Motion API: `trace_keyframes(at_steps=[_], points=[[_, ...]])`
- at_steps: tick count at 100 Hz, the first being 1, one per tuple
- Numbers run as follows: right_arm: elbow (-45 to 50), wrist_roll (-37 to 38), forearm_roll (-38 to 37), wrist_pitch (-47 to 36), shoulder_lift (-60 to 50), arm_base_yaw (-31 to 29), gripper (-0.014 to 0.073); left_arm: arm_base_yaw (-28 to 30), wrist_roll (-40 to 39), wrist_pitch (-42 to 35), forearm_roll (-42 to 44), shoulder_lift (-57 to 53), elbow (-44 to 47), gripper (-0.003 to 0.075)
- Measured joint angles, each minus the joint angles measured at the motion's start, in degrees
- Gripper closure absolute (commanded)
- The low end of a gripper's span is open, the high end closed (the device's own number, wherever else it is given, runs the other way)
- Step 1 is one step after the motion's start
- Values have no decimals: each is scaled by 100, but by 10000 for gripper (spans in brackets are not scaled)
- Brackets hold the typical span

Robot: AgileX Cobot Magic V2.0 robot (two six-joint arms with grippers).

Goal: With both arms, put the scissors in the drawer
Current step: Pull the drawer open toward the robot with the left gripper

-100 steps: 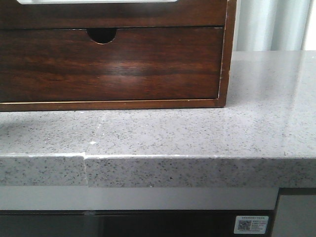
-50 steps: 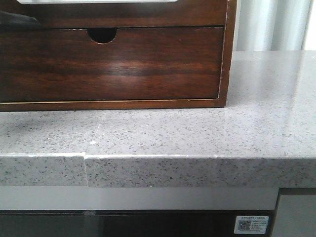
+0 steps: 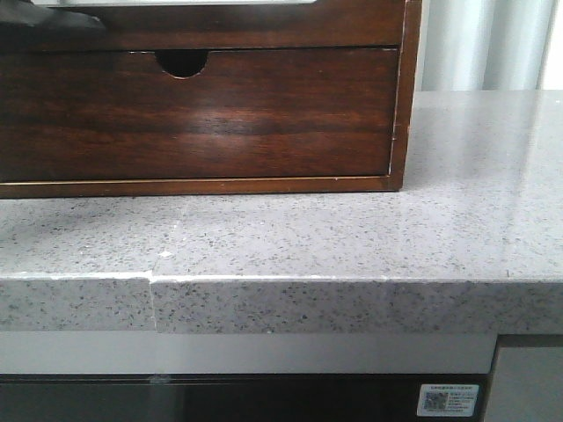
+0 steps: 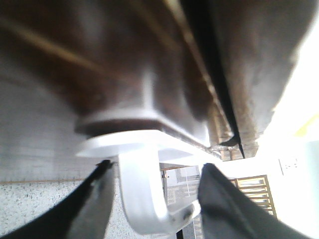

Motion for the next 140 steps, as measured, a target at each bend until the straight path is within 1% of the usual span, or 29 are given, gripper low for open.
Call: trace_keyframes(at_steps=[16, 30, 58, 76, 90, 105, 123, 140], points=[[0, 0, 0, 0, 0, 0, 78, 0, 14, 22, 0, 0, 0, 533], [0, 0, 0, 0, 0, 0, 78, 0, -40, 84, -45, 12, 0, 575], [0, 0, 0, 0, 0, 0, 78, 35, -172, 334, -53, 27, 0, 624], [0, 0, 0, 0, 0, 0, 78, 59, -194, 468, 75, -95, 91, 627], [0, 0, 0, 0, 0, 0, 78, 59, -241, 442, 188, -606, 474, 627], [0, 0, 0, 0, 0, 0, 78, 59, -407, 406, 419, -1459, 1029, 627], [0, 0, 0, 49, 0, 0, 78, 59, -507, 381, 499, -2478, 1697, 627], [0, 0, 0, 62, 0, 0, 78, 59, -587, 271, 557, -3293, 2093, 627]])
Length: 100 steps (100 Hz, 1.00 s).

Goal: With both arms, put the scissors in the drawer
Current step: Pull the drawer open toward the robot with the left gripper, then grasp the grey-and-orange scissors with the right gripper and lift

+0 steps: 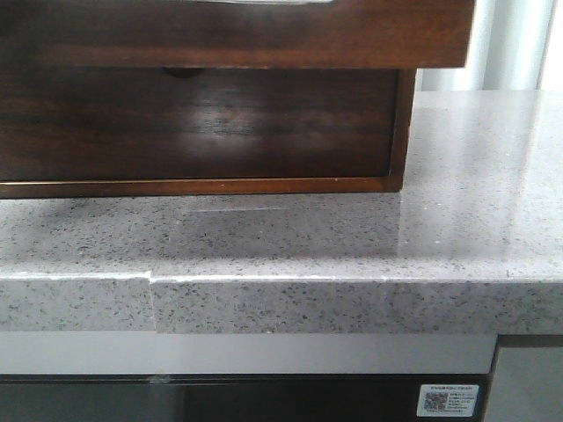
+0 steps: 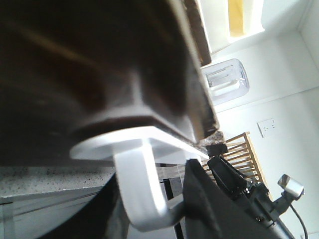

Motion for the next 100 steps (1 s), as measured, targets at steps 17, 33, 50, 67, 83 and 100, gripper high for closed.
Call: trace_keyframes(at_steps=[17, 33, 50, 67, 83, 100], points=[[0, 0, 0, 4, 0, 0, 78, 0, -89, -40, 82, -297, 130, 619], [0, 0, 0, 52, 0, 0, 78, 0, -21, -38, 187, -326, 132, 478], [0, 0, 0, 92, 0, 0, 78, 0, 517, 131, 837, -409, 111, 304], [-83, 0, 0, 153, 0, 0, 79, 0, 694, 321, 1320, -443, 84, 301], [-489, 0, -122, 548, 98, 0, 79, 0, 594, 321, 1844, -472, 26, 301], [-1123, 20, -211, 1188, 631, -29, 79, 0, -279, 280, 3290, -812, -483, 301]])
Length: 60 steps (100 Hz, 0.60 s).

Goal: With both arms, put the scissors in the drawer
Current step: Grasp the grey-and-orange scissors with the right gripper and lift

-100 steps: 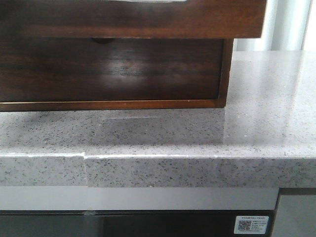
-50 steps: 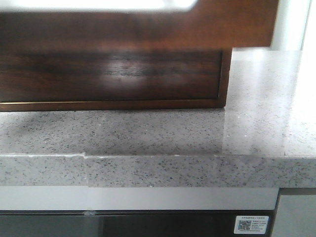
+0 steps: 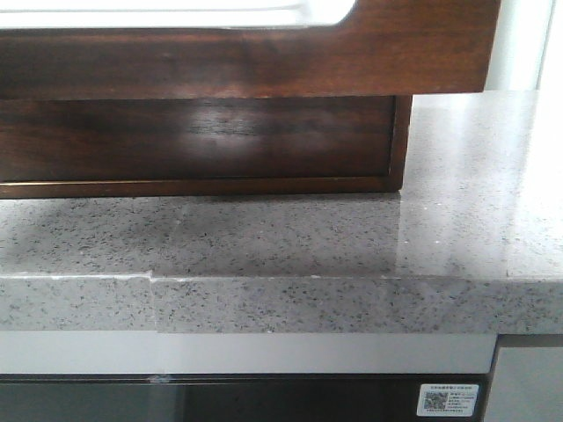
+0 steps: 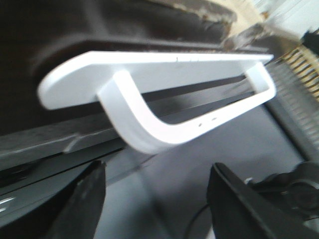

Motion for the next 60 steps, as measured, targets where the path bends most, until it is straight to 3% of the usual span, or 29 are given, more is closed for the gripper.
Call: trace_keyframes(at_steps=[17, 33, 46, 60], points=[[-689, 320, -293, 799, 987, -255, 79, 0, -1104, 65, 1958, -591, -685, 301], [-1213, 422, -320, 1267, 2130, -1032, 79, 0, -1752, 174, 3457, -913, -1253, 301], [-1599, 186, -280, 1608, 3143, -1645, 80, 0, -1853, -16, 4225, -995, -1497, 301], [-1963, -49, -215, 1722, 4099, -1766, 89, 0, -1853, -547, 4483, -988, -1509, 301]])
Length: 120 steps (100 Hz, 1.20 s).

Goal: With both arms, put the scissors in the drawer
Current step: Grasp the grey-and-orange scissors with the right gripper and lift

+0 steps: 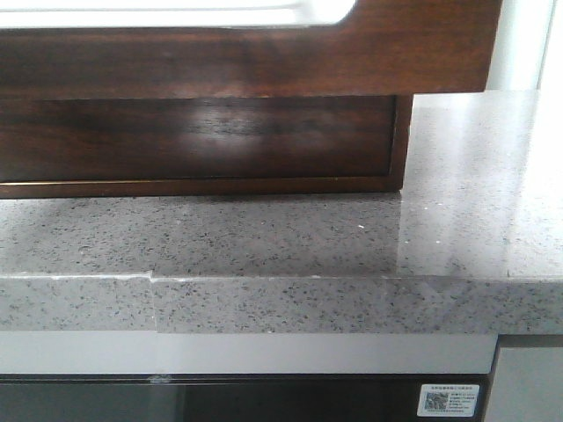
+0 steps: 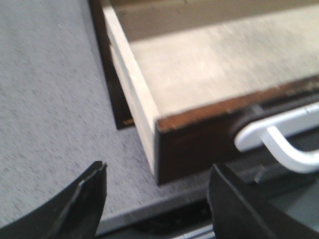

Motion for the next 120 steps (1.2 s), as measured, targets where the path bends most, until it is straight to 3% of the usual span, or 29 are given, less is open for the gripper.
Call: trace_keyframes(at_steps=[26, 44, 86, 105, 120], points=[[-704, -495, 397, 145, 1324, 0, 226, -20, 528, -544, -357, 333, 0, 301], [-1143, -680, 435, 171, 1899, 0, 232, -20, 917, -584, -716, 567, 0, 301], [-1770, -941, 457, 370, 2712, 39, 252, -20, 1008, -604, -781, 651, 0, 301], [-1809, -1036, 457, 421, 2770, 39, 348, -24, 1008, -607, -781, 651, 0, 301], [-1809, -1058, 457, 435, 2783, 39, 356, -24, 1010, -607, -781, 651, 0, 301]])
